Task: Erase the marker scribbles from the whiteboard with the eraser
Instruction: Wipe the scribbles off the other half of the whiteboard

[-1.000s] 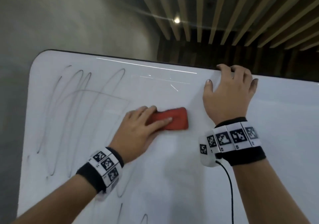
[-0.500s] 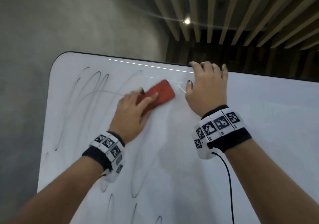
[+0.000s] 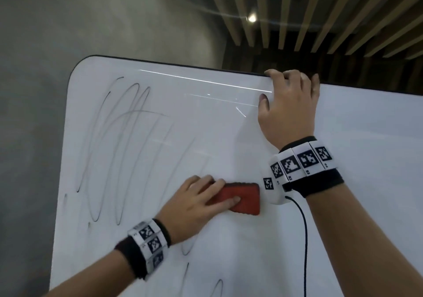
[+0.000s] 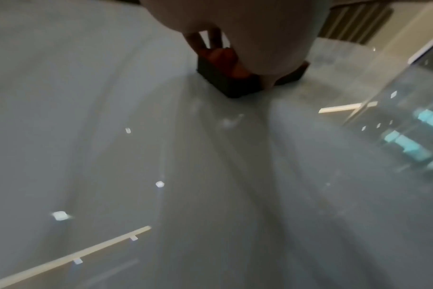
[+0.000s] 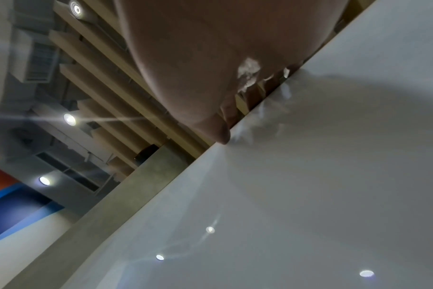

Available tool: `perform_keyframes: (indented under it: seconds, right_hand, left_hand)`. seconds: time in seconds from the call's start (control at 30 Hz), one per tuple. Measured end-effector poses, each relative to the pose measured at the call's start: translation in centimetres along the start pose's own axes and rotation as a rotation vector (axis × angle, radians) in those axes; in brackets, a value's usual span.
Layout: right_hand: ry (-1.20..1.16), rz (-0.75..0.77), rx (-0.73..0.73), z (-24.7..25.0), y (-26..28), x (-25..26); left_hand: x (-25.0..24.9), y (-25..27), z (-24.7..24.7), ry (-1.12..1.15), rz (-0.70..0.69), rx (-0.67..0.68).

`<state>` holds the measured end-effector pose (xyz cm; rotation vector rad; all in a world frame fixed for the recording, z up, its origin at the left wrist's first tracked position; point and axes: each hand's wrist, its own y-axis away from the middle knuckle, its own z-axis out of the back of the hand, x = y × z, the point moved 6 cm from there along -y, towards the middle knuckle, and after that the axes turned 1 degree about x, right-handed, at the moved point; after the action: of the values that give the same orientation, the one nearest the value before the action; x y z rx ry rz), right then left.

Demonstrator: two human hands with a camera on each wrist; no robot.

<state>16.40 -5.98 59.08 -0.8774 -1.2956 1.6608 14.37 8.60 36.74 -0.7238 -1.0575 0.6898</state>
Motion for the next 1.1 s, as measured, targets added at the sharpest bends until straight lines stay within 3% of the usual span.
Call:
perform_keyframes:
  seconds: [0.07,0.1,0.23,0.3,0.37,0.5,0.57,0.6,0.67,0.8,0.83,0.87,0.93,1.03,1.1]
  right_hand:
    - [-0.003,0.016,-0.009,0.0,0.1,-0.2]
    - [-0.007,0.024,-0.007,0.0,0.2,-0.2]
    - [-0.01,0.023,0.013,0.0,0.2,-0.5]
    - [-0.021,0.03,0.002,0.0,0.3,-0.4]
    - [-0.043,0.032,-0.004,-0.1,0.3,-0.4]
    - [-0.06,0.044,-0.027,-0.3,0.3,-0.7]
    - [-0.056,0.039,-0.033,-0.4,0.4,-0.6]
    - [-0.055,0.034,-0.039,-0.4,0.4,-0.5]
    - [-0.06,0.025,-0.049,-0.4,0.3,-0.4]
    - [-0.05,-0.015,-0.049,-0.3,0.2,0.0]
    - [-0.048,-0.024,-0.05,-0.3,0.2,0.1]
    - [-0.048,-0.033,-0.05,-0.3,0.2,0.2]
    - [-0.037,-0.061,-0.056,-0.3,0.2,0.6]
    - [0.029,-0.14,-0.029,-0.4,-0.3,1.9]
    - [0.044,-0.129,0.037,-1.0,-1.3,3.9]
  left_hand:
    - [4.1,-0.9,0.4,-0.034,0.057,-0.02]
    - [7.1,-1.6,1.0,-0.033,0.195,-0.064]
    - [18.1,-1.2,3.0,0.032,0.972,-0.281]
    - [18.4,-1.2,2.7,0.003,1.156,-0.288]
    - [14.3,-2.0,2.1,-0.044,1.034,-0.294]
    - [2.7,-0.5,0.0,-0.001,0.358,-0.098]
    - [2.3,0.6,0.1,-0.052,0.113,-0.005]
    - [4.0,0.5,0.5,-0.094,0.062,0.015]
    - [9.7,-0.5,1.7,-0.159,0.19,-0.024]
    - [24.0,0.7,5.4,-0.095,1.017,-0.141]
    - [25.3,1.3,5.4,-0.072,1.167,-0.123]
    - [25.2,1.5,5.2,-0.085,1.225,-0.102]
    - [22.0,0.6,4.8,-0.136,1.085,-0.125]
    - [13.5,-0.3,3.0,-0.116,0.591,-0.098]
    - [11.8,0.1,2.4,-0.081,0.355,-0.041]
